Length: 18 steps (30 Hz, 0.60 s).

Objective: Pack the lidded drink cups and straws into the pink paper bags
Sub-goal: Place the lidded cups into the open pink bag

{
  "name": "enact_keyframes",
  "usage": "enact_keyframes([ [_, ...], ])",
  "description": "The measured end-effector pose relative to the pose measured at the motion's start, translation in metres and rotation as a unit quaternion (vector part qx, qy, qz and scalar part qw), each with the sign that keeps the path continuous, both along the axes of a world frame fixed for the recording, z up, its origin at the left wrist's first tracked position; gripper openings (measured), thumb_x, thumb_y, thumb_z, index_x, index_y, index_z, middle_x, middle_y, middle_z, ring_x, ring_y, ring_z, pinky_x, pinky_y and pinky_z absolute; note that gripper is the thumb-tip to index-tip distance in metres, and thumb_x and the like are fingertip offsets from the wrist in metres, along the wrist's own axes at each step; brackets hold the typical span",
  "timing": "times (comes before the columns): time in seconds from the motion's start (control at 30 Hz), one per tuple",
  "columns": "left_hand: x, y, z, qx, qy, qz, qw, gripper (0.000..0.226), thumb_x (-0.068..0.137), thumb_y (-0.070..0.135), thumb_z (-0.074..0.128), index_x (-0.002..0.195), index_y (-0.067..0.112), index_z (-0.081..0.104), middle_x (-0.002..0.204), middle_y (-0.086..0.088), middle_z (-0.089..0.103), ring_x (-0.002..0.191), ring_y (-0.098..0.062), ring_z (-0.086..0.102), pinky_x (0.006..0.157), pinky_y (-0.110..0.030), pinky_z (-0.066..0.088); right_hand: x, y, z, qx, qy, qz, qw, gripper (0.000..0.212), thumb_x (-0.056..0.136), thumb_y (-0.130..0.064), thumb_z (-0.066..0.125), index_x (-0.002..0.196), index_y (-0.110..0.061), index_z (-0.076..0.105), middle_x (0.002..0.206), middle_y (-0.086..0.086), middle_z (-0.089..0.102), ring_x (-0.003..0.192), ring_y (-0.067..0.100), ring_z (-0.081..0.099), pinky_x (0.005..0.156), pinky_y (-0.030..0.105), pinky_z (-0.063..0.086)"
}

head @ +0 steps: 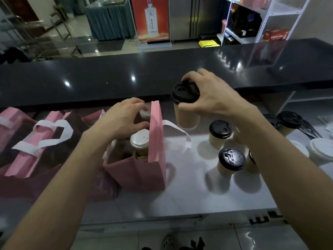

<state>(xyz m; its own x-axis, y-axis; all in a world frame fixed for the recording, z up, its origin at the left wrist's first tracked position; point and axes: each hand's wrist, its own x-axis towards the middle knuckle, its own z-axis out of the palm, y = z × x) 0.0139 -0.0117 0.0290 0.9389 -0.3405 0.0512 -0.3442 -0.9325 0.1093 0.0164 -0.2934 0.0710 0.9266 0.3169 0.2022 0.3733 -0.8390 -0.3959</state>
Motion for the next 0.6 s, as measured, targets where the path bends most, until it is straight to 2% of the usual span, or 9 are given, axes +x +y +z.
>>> enact_keyframes([
  [0.17, -0.008, 0.044, -0.009, -0.027, 0.009, 0.042, 0.999, 0.055, 0.095, 0.051, 0.077, 0.144, 0.029, 0.062, 0.133, 0.005, 0.059, 0.122, -0.021, 0.06, 0.099, -0.04, 0.052, 0.018, 0.059, 0.004, 0.057, -0.014, 0.038, 0.998, 0.078, 0.07, -0.073, 0.067, 0.135, -0.031, 0.055, 0.12, -0.004, 0.057, 0.109, 0.019, 0.058, 0.096, 0.04, 0.055],
  [0.27, -0.016, 0.067, -0.02, -0.021, 0.0, 0.062, 0.998, 0.052, 0.094, 0.055, 0.076, 0.136, 0.024, 0.067, 0.123, 0.003, 0.065, 0.117, -0.022, 0.062, 0.103, -0.043, 0.051, 0.027, 0.088, -0.008, 0.057, 0.004, 0.064, 0.996, 0.078, 0.068, -0.071, 0.069, 0.134, -0.034, 0.052, 0.118, -0.004, 0.056, 0.11, 0.02, 0.058, 0.097, 0.043, 0.056],
  [0.33, -0.023, 0.075, -0.029, -0.013, -0.002, 0.061, 0.998, 0.057, 0.094, 0.064, 0.068, 0.133, 0.023, 0.068, 0.124, 0.002, 0.068, 0.121, -0.023, 0.061, 0.112, -0.042, 0.045, 0.032, 0.104, -0.018, 0.045, 0.024, 0.078, 0.996, 0.08, 0.066, -0.072, 0.07, 0.136, -0.037, 0.05, 0.116, -0.005, 0.054, 0.109, 0.021, 0.057, 0.096, 0.044, 0.057],
  [0.47, -0.043, 0.084, -0.047, -0.004, 0.017, 0.044, 0.999, 0.087, 0.085, 0.09, 0.046, 0.14, 0.024, 0.061, 0.133, 0.002, 0.065, 0.134, -0.022, 0.056, 0.124, -0.045, 0.033, 0.038, 0.128, -0.039, -0.015, 0.102, 0.12, 0.987, 0.085, 0.069, -0.068, 0.08, 0.142, -0.047, 0.041, 0.124, -0.002, 0.047, 0.114, 0.026, 0.056, 0.095, 0.041, 0.058],
  [0.6, -0.053, 0.092, -0.062, -0.005, 0.015, 0.03, 0.999, 0.126, 0.065, 0.108, 0.043, 0.154, 0.019, 0.047, 0.152, 0.002, 0.054, 0.147, -0.021, 0.045, 0.131, -0.044, 0.022, 0.04, 0.144, -0.054, -0.104, 0.14, 0.143, 0.974, 0.088, 0.072, -0.058, 0.087, 0.145, -0.046, 0.04, 0.13, -0.002, 0.045, 0.118, 0.028, 0.056, 0.096, 0.045, 0.059],
])
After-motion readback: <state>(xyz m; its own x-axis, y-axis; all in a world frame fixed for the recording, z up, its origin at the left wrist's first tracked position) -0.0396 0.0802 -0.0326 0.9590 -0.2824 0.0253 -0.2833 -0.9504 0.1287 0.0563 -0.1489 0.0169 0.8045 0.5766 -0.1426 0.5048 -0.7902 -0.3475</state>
